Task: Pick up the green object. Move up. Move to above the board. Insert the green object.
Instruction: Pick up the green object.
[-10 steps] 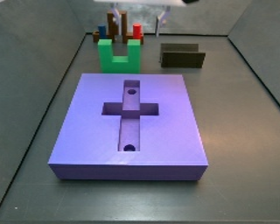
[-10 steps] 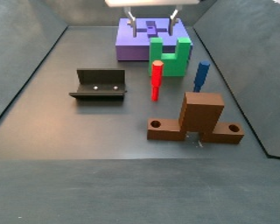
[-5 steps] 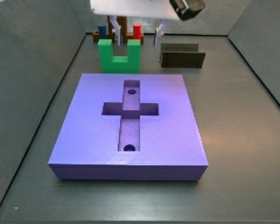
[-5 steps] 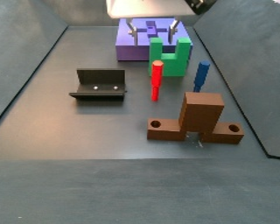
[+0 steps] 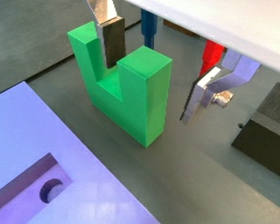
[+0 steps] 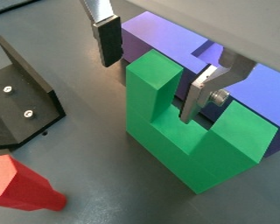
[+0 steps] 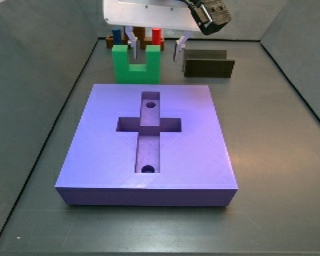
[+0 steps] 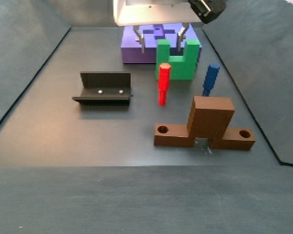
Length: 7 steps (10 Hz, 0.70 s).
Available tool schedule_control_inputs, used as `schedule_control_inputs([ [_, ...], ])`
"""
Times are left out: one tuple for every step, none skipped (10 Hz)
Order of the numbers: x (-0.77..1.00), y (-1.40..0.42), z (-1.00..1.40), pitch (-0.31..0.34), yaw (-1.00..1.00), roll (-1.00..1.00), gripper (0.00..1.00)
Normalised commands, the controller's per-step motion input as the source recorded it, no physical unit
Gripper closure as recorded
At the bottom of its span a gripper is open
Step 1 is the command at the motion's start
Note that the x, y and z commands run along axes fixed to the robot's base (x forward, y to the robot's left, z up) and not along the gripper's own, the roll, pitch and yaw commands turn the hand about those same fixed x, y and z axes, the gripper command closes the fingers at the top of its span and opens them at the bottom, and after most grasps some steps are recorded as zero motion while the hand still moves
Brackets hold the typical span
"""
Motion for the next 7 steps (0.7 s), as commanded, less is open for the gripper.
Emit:
schedule_control_inputs([
  [0.00, -0.04, -0.04, 0.000, 0.00, 0.00, 0.00],
  [0.00, -0.01, -0.02, 0.000, 0.00, 0.00, 0.00],
  [0.00, 0.00, -0.04, 0.000, 0.00, 0.01, 0.00],
  [0.00, 0.00, -0.19, 0.003, 0.00, 0.00, 0.00],
  [0.00, 0.00, -0.25, 0.020, 0.00, 0.03, 0.00],
  [0.00, 0.00, -0.17, 0.024, 0.00, 0.04, 0.00],
  [0.00, 0.00, 0.00, 0.000, 0.00, 0.00, 0.00],
])
